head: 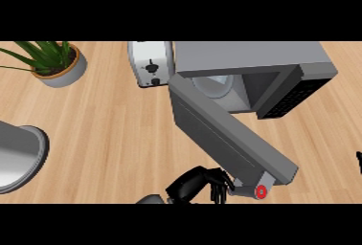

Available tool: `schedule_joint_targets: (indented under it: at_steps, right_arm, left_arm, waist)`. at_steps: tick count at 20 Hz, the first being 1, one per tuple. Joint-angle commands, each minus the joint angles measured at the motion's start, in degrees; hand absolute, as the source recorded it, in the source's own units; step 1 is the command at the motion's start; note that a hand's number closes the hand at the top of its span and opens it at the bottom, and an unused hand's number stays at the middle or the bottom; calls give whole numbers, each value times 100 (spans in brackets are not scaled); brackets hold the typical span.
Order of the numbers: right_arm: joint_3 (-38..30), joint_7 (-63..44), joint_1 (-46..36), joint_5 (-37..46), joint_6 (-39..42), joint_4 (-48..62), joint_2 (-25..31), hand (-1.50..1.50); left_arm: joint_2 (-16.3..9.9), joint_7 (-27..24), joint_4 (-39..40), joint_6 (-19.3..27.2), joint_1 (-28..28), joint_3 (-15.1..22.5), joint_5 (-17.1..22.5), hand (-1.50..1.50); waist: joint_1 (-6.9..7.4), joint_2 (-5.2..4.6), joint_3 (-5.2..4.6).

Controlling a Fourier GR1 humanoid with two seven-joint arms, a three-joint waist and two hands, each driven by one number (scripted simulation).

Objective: Pick up the milk, place it into the microwave and close the microwave

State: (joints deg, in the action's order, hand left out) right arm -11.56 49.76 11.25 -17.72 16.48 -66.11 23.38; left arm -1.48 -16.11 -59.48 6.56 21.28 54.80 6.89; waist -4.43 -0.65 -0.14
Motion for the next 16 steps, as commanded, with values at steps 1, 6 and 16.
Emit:
schedule_joint_targets:
  at_steps: [1, 6, 16]
  right_arm:
    - [55, 49, -33, -99, 392, -223, 135, -150]
    - [197, -265, -137, -213, 372, -552, 139, -150]
    - [433, -505, -325, -267, 568, -930, 363, -150]
  left_arm:
    - [141, -4, -143, 449, 511, 476, 605, -150]
    - [140, 61, -71, 975, 920, 610, 1036, 150]
    - [145, -39, 66, 1632, 2247, 262, 1703, 150]
  waist:
    - [-220, -24, -14]
    - [-423, -63, -23]
    - [-905, -156, -7]
